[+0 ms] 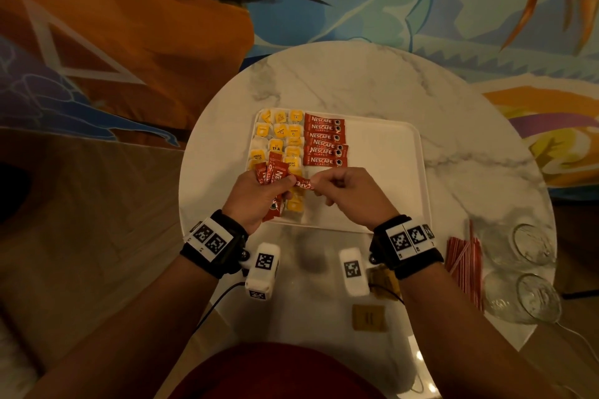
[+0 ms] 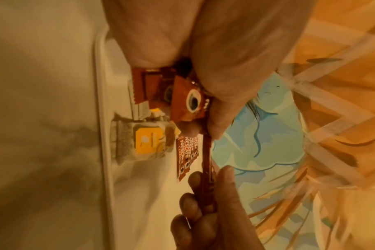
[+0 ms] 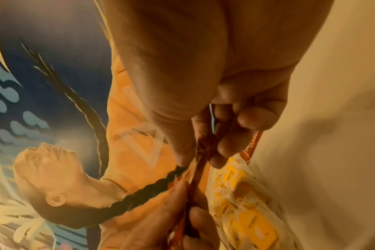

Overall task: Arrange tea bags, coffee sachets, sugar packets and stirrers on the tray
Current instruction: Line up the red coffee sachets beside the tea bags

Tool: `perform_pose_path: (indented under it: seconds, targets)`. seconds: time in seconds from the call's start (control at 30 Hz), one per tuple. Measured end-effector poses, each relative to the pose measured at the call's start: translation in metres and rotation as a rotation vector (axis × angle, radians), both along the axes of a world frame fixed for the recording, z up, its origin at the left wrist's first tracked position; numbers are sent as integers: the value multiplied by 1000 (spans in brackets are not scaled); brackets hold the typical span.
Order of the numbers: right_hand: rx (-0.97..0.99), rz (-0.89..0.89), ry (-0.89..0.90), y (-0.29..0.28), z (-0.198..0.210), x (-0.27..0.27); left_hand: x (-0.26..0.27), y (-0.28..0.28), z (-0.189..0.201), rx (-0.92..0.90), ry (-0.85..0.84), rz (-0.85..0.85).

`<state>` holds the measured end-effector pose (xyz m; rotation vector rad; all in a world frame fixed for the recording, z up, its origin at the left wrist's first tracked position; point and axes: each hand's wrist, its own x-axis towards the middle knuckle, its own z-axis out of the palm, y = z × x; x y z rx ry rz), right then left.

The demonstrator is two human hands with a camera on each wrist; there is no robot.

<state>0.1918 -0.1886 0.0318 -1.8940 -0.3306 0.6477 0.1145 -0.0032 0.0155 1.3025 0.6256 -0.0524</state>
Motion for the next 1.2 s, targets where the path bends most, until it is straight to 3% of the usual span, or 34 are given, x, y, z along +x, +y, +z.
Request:
perform_pose_path:
  seconds: [0.23,0.37,0.57,0.9,1.2]
  targets:
    - [19,119,-73,-6,-10,-4,2,-2,-1,34,-21,-51]
    - [48,-7,-101,-2,-12,-5,5,-6,1,-6,-59,-21]
    - [180,-188,22,2,-12,-9,6,-12,1,-20,-92,-3]
    - [238,-240,235,4,-12,-13,-2,-17,-4,105,-35,-139]
    - [301,-292,257,3,-9,-17,1,-15,-4,160,-36,-159]
